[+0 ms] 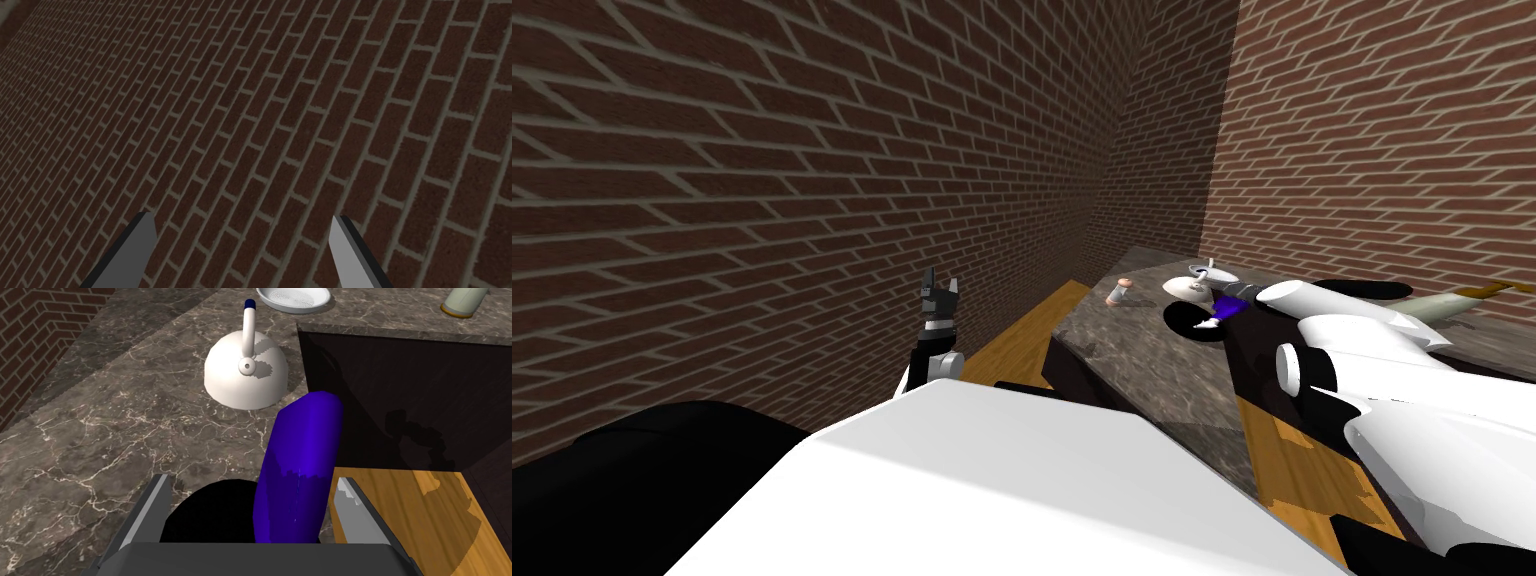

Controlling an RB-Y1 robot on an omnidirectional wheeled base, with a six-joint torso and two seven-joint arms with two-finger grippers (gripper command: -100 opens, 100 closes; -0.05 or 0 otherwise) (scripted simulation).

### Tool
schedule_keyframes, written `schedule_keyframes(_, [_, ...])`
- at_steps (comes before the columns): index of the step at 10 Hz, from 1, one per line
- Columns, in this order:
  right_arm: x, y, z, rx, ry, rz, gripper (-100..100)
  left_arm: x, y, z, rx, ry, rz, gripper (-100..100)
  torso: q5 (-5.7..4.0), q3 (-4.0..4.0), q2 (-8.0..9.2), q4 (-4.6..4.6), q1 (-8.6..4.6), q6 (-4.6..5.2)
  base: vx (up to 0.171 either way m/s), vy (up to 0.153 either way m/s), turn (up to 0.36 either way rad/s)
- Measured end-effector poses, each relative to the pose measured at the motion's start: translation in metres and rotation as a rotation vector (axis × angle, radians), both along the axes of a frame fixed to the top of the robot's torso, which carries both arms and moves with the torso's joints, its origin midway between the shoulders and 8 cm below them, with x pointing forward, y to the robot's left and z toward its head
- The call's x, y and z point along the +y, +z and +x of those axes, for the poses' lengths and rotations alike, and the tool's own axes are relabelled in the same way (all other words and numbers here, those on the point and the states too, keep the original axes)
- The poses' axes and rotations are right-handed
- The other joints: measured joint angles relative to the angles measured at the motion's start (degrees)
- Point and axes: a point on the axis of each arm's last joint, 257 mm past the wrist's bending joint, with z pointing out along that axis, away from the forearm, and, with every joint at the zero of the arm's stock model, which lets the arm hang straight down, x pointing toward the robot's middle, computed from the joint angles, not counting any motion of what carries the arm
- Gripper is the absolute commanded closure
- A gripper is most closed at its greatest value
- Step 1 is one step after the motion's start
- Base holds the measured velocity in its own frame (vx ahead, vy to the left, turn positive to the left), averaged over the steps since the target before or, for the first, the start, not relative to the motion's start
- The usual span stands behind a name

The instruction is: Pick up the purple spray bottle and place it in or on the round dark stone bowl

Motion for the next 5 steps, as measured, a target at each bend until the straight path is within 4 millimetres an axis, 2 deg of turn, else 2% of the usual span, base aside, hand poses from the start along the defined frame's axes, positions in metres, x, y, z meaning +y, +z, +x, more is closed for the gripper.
schedule_keyframes(5, [0.0,0.0,0.0,0.0,0.0,0.0,0,0.0,0.0,0.0,0.0,0.0,0.0,0,0.0,0.0,-0.01,0.0,0.01,0.0,0.0,0.0,0.0])
